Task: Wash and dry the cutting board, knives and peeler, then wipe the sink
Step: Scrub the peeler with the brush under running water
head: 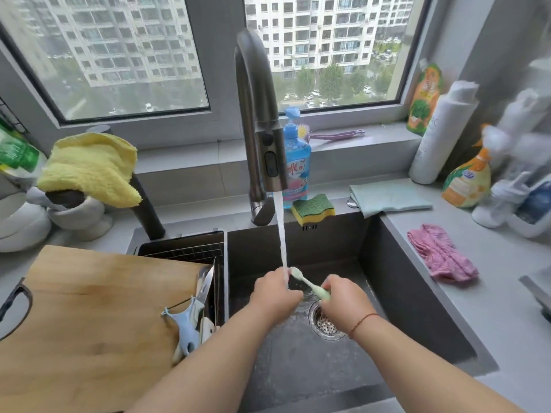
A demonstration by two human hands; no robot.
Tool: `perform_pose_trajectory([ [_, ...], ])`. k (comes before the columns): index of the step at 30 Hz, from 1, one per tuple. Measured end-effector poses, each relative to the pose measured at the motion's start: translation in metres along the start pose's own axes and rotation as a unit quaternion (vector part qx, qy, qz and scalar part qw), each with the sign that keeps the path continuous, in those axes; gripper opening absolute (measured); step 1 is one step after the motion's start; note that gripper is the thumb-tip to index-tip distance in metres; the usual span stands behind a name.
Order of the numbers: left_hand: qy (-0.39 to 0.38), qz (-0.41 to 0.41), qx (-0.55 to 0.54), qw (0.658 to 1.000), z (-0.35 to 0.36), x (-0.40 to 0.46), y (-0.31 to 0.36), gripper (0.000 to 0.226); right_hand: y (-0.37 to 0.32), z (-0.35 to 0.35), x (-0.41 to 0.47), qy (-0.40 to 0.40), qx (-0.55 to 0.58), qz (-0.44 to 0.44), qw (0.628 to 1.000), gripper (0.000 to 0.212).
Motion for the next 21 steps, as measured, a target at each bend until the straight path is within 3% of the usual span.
perform_pose_trajectory([
  [3,-0.040,-0.033,-0.042,0.998,0.006,0.008,0.001,0.056,0.019,-0.013,0.003,0.065,0.043,0.023,0.997,0.011],
  [7,-0.044,-0.042,-0.041,0.997,0.006,0.020,-0.003,0.045,0.050,-0.029,0.018,0.084,0.212,0.105,0.968,0.004],
  [13,-0.058,-0.051,-0.162,0.984,0.003,0.037,0.000,0.012,0.093,-0.042,0.057,0.148,0.522,0.229,0.808,0.018],
  [15,-0.102,-0.058,-0.231,0.966,0.003,0.039,0.010,0.006,0.105,-0.054,0.070,0.181,0.570,0.239,0.765,0.015],
  [18,-0.228,-0.129,-0.350,0.899,0.007,0.040,0.024,0.010,0.125,-0.075,0.087,0.236,0.599,0.259,0.720,0.013],
  [19,-0.255,-0.145,-0.384,0.875,0.008,0.040,0.027,0.015,0.131,-0.081,0.091,0.246,0.598,0.266,0.715,0.012],
  [21,-0.262,-0.158,-0.404,0.862,0.008,0.042,0.029,0.015,0.143,-0.089,0.100,0.253,0.591,0.277,0.714,0.014],
])
Point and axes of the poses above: each hand's wrist, its own x-axis towards the middle knuckle, its own z-axis out of the palm, y = z × x, the point moved 4 cm from there along x, towards the middle knuckle, and after that the axes turned 14 degrees about -z, right-handed, at the moved point
